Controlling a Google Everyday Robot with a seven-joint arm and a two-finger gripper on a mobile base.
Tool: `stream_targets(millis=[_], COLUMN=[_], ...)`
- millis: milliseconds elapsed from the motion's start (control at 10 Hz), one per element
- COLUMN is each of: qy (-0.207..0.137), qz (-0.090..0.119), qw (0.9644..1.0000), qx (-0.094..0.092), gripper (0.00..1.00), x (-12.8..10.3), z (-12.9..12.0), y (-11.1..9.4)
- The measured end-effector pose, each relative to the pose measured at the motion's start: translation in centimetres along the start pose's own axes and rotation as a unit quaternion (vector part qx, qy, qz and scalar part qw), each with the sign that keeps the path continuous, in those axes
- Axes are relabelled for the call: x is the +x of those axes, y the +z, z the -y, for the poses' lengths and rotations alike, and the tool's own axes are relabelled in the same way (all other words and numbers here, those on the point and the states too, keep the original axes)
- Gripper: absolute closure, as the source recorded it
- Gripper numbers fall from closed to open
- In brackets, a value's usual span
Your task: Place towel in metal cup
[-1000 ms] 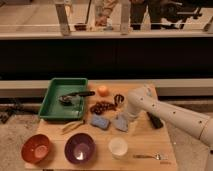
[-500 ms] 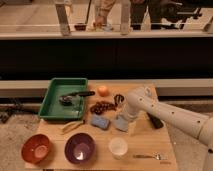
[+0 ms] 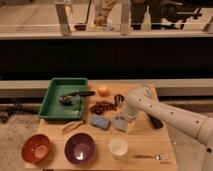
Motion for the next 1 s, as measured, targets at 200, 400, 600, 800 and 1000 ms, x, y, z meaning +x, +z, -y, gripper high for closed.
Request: stream_targets(millis=[200,400,600,800,1000], qy=[0.001,0.001,0.003,0.010,0.014], qz=[0.001,0.001,0.002,0.004,0.005], qw=[1.0000,1.0000,1.0000,0.9998,0.9996], qx=[0.000,0.002,0.009,0.018,0.025], gripper=[0.61,0.81,0.97,0.99,0.99], x=[0.0,0.0,0.0,0.7,1.3], z=[-0.2,-0.3,0.0,1.3,2.7], y=[0.1,0.1,-1.1,-3.0,-4.0])
